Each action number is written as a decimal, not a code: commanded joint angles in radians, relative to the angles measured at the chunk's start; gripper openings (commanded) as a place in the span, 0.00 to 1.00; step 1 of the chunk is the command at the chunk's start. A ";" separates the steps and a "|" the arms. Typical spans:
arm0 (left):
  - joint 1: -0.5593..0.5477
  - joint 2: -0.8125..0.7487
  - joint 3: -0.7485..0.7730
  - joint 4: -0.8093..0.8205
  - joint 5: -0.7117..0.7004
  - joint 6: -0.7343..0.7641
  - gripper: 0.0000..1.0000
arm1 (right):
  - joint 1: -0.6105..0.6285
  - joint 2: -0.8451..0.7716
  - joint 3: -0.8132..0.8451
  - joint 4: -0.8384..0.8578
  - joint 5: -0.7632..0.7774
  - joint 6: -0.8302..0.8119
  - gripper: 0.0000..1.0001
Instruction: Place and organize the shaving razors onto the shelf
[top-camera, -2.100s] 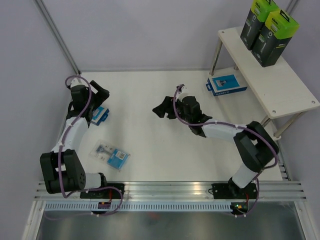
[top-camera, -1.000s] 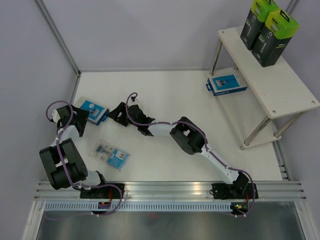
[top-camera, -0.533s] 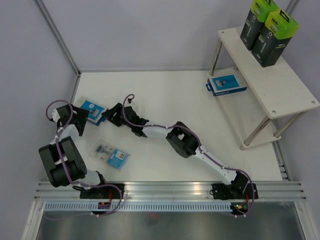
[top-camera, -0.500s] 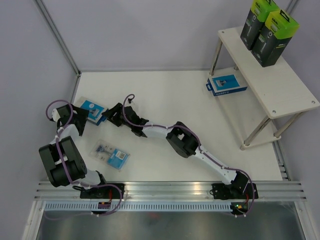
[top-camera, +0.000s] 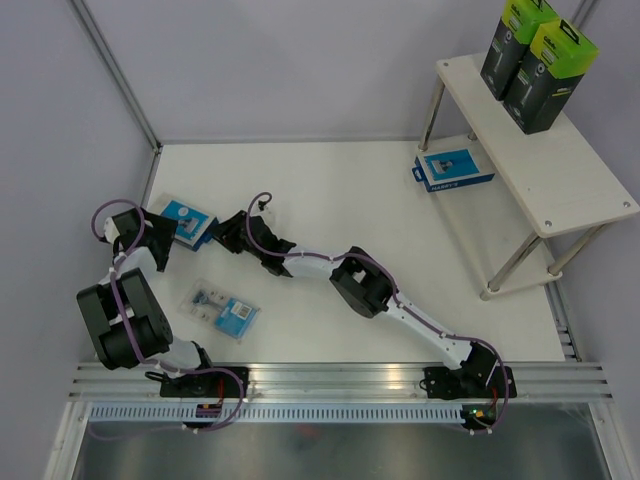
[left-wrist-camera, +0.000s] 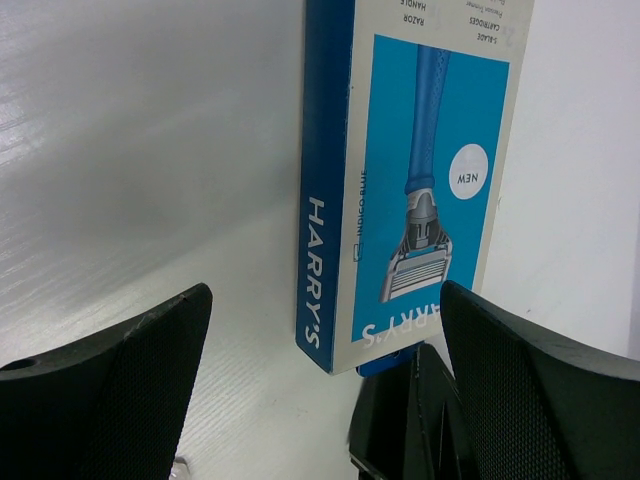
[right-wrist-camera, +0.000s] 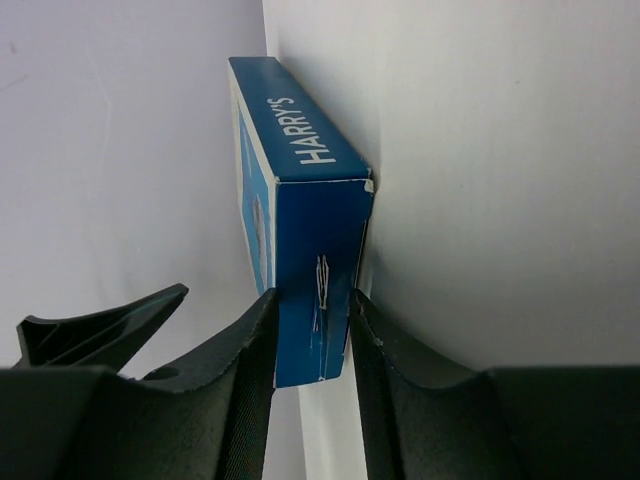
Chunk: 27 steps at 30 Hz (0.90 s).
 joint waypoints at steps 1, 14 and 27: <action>0.005 0.013 0.034 0.031 0.030 -0.012 0.99 | 0.007 0.067 0.031 -0.078 0.036 -0.008 0.41; 0.011 0.042 0.049 0.033 0.058 -0.009 1.00 | 0.005 0.082 0.075 -0.113 0.058 -0.012 0.00; 0.004 0.020 0.071 0.110 0.182 0.069 0.96 | -0.106 -0.368 -0.653 0.146 0.093 -0.143 0.00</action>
